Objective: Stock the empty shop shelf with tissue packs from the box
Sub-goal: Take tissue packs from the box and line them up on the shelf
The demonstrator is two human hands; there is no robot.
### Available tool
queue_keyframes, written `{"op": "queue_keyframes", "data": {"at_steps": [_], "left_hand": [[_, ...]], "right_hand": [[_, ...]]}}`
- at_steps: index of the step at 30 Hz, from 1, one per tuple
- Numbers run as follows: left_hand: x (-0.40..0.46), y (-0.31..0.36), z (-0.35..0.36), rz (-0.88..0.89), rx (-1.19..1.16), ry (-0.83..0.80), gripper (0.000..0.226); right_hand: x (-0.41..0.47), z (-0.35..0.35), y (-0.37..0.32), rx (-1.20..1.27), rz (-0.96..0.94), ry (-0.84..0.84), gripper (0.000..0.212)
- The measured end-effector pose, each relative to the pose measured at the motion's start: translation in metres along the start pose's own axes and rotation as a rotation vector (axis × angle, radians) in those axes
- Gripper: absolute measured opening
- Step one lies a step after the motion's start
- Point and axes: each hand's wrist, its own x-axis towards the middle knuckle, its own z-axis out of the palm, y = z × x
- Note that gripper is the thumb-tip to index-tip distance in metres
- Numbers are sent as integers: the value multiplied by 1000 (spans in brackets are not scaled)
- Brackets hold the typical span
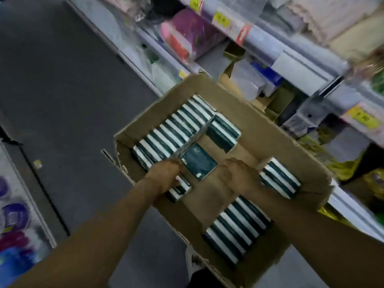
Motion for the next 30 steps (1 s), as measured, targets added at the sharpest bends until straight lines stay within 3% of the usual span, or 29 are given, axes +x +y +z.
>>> {"op": "queue_keyframes", "data": {"at_steps": [3,6,9,13,19,24,30], "left_hand": [[18,-10,12,98,27,-52,48],[33,-18,22,168,68,-7,50],[49,-22,31,252,290,95,52],[55,-21,41,232,471,101,45],[36,-16,33,184,433,109,43],[-2,5,-6,81,62,233,41],[-62,59,-75,50,-816,316,52]], "right_hand": [[34,31,4,48,13,4,23],[61,56,2,55,70,49,42],[81,73,-2,43,162,87,56],[95,84,-6,96,263,80,65],[67,51,-5,198,303,108,68],[5,-12,1,453,332,255,46],[-102,-102,-1,508,225,485,31]]}}
